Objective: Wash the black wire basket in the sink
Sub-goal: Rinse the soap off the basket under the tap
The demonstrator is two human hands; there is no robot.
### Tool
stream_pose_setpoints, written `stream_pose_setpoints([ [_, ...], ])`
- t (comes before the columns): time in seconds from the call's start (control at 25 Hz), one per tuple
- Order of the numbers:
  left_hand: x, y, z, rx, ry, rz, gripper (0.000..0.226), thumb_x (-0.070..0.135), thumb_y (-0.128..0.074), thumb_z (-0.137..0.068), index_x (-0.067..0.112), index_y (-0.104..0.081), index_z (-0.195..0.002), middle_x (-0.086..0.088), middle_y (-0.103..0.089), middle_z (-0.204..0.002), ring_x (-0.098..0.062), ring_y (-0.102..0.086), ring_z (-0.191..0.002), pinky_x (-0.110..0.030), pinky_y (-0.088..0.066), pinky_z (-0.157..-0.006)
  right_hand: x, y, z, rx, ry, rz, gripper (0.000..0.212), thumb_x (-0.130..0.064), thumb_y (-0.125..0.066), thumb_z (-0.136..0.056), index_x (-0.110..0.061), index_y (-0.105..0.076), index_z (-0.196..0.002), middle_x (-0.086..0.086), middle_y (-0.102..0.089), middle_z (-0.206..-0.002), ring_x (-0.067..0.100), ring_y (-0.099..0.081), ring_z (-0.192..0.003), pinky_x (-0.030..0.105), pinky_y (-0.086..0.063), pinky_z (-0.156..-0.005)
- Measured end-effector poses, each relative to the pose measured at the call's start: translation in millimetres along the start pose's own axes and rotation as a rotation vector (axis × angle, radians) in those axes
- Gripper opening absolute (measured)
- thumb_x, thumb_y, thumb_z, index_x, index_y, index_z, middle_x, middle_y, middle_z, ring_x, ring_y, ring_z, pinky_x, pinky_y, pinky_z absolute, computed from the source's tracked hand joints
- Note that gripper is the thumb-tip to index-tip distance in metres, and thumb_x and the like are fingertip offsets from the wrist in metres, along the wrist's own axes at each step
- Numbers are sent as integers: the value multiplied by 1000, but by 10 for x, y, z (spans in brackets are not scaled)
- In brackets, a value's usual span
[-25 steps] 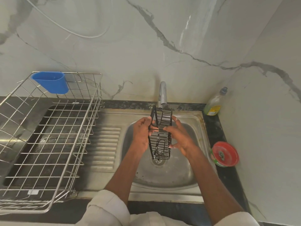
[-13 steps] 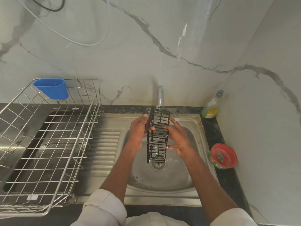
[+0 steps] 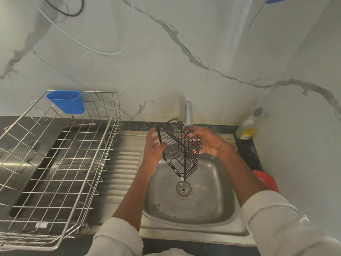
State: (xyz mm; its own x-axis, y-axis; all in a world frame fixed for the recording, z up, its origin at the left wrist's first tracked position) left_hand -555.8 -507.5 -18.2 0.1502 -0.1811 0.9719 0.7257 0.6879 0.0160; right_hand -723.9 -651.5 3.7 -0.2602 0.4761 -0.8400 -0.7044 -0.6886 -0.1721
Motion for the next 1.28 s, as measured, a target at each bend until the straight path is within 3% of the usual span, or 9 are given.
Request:
stream_pose_setpoints([
  [0.12,26,-9,-261,96,-45,-347,22,33,-72,-99,16,-73,-114,-2,-76,-103,-22,-72,-99,-40,-59,-84,18,70,-24,-64,-34,27,60,-22,-83,-73,-21,-69,-131,12,-55,-149,38,-53,-136,77,-38,-105],
  [0.24,-16,-189,-483,39,-36,-600,31,43,-65,-101,16,-77,-91,-4,-76,-82,-27,-72,-80,-43,-58,-72,82,271,34,-64,-43,-73,54,-26,-73,-84,-17,-66,-136,12,-59,-143,34,-57,-126,72,-36,-110],
  [0.4,-99,-360,-499,47,-46,-755,32,33,-58,-105,8,-78,-99,-14,-78,-93,-37,-71,-89,-38,-48,-71,154,545,230,166,-13,-46,48,-49,-66,-90,-26,-68,-132,3,-63,-142,28,-55,-132,65,-30,-113],
  [0.56,-266,-234,-286,157,20,-651,29,27,-57,-106,11,-81,-101,-11,-79,-90,-35,-72,-88,-34,-45,-69,278,249,357,362,77,176,67,-80,-56,-86,-52,-46,-146,-16,-40,-160,20,-50,-136,56,-37,-116],
  [0.64,-333,-62,-135,229,47,-586,27,26,-56,-106,15,-81,-104,-4,-78,-87,-28,-72,-84,-35,-52,-72,323,-38,361,335,142,144,62,-74,-51,-94,-49,-44,-150,-23,-40,-151,10,-45,-132,41,-34,-115],
  [0.72,-336,128,-21,293,36,-589,27,22,-55,-106,15,-80,-113,-7,-79,-95,-30,-72,-90,-40,-57,-81,355,-299,322,263,198,187,58,-62,-50,-101,-35,-46,-152,-14,-48,-150,8,-42,-135,30,-33,-107],
  [0.88,-210,322,92,351,-22,-603,29,14,-53,-104,12,-75,-123,-10,-79,-108,-31,-71,-100,-41,-56,-90,399,-451,242,252,205,126,52,-55,-55,-101,-31,-53,-148,-9,-55,-149,9,-46,-132,33,-33,-110],
  [1.04,-91,300,164,355,-53,-642,27,15,-56,-104,10,-71,-126,-11,-78,-111,-32,-71,-101,-35,-50,-85,476,-377,176,264,200,23,64,-70,-63,-87,-36,-61,-140,-10,-63,-143,16,-55,-135,52,-33,-122],
  [1.28,-8,113,68,274,-80,-667,27,15,-54,-103,13,-74,-121,-11,-79,-106,-34,-72,-96,-37,-52,-79,441,-146,429,349,202,-3,20,-52,-66,-96,-40,-68,-111,-3,-65,-140,16,-70,-109,41,-42,-110],
])
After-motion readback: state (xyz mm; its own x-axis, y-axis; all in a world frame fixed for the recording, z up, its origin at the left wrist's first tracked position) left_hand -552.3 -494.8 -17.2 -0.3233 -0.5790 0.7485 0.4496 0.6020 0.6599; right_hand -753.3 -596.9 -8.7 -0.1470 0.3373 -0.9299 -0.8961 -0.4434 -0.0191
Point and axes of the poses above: each hand's wrist, its own z-axis away from the middle knuckle, its own y-axis out of the back of the hand, x = y × z, the point moved 6 cm from there along -z, towards the middle knuckle
